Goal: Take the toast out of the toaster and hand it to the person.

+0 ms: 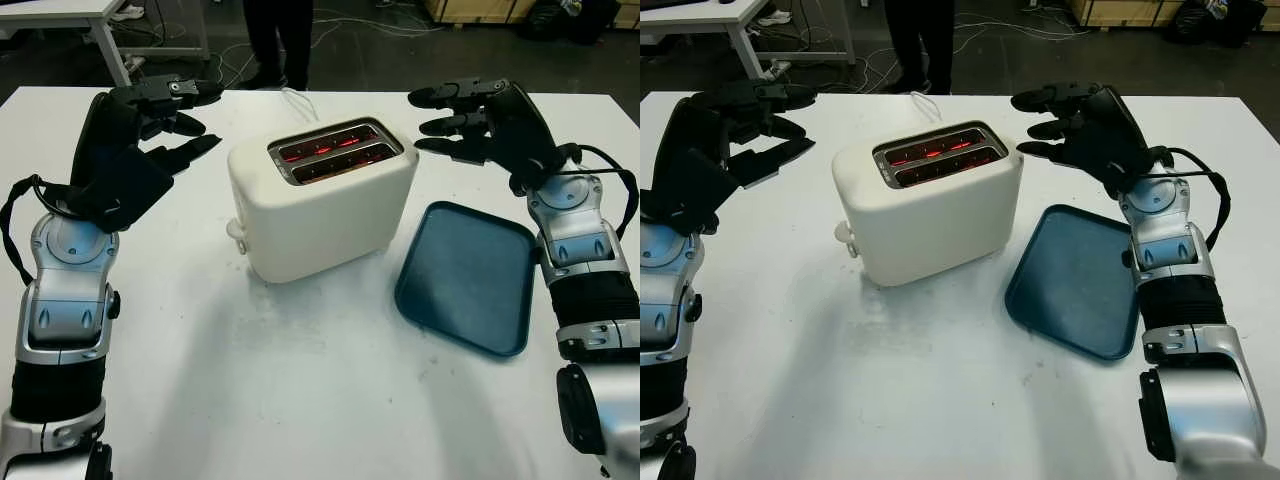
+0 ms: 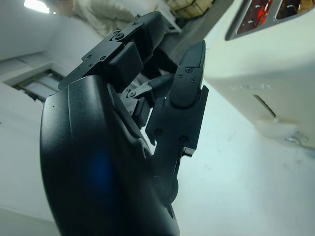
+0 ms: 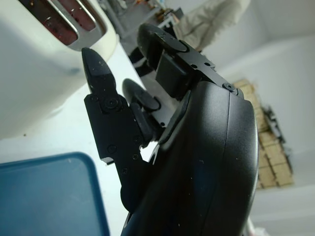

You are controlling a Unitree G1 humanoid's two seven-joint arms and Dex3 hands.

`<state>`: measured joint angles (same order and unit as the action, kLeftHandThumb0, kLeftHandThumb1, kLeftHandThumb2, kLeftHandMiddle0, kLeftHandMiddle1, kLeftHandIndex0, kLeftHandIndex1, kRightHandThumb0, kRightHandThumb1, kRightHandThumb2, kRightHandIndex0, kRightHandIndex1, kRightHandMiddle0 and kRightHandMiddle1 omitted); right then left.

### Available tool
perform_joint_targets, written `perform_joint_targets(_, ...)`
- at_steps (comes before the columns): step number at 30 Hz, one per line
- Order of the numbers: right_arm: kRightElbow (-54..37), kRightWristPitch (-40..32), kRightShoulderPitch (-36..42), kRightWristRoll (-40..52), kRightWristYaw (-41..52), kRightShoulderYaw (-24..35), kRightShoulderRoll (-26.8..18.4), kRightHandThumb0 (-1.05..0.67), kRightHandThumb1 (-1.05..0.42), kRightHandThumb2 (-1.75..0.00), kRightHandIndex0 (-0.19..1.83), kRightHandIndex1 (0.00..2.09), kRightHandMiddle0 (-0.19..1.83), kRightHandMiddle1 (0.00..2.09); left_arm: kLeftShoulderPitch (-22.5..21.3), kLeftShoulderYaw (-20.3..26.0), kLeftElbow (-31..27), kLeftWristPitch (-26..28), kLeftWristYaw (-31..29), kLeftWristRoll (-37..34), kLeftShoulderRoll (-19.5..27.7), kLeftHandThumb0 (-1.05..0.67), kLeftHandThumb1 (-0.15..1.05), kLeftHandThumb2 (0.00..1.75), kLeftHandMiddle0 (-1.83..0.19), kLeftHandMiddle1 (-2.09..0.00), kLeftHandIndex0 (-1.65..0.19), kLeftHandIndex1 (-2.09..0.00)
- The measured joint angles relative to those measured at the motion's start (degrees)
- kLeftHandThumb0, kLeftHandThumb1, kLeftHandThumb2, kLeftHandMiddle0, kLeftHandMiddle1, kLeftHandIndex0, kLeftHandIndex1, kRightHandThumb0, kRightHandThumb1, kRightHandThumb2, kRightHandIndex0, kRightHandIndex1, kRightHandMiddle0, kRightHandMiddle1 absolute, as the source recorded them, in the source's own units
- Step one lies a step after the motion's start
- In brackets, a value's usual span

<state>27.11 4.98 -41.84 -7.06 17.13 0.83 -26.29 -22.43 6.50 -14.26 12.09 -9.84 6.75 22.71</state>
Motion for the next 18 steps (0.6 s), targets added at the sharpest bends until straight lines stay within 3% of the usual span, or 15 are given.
perform_joint_targets(6,-0.3,0.0,0.3,-0.8,0.1,-0.3,-0.1,-0.34,-0.82,0.0,0.94,0.05,0.85,0.02,0.0,0.4,1.7,-3.9,-1.0,-0.3,0.8,-0.26,0.88,0.0,-0.63,-1.05,-0.9,-0.24)
perform_joint_targets(18,1.1,3.1,0.3,-0.3,0.0,0.1,-0.1,-0.29,-0.8,0.0,0.95,0.05,0.88,0.02,0.0,1.3,3.9,-6.0,-2.4,-1.4,2.1,-0.2,0.87,0.0,-0.79,-1.04,-0.96,-0.3)
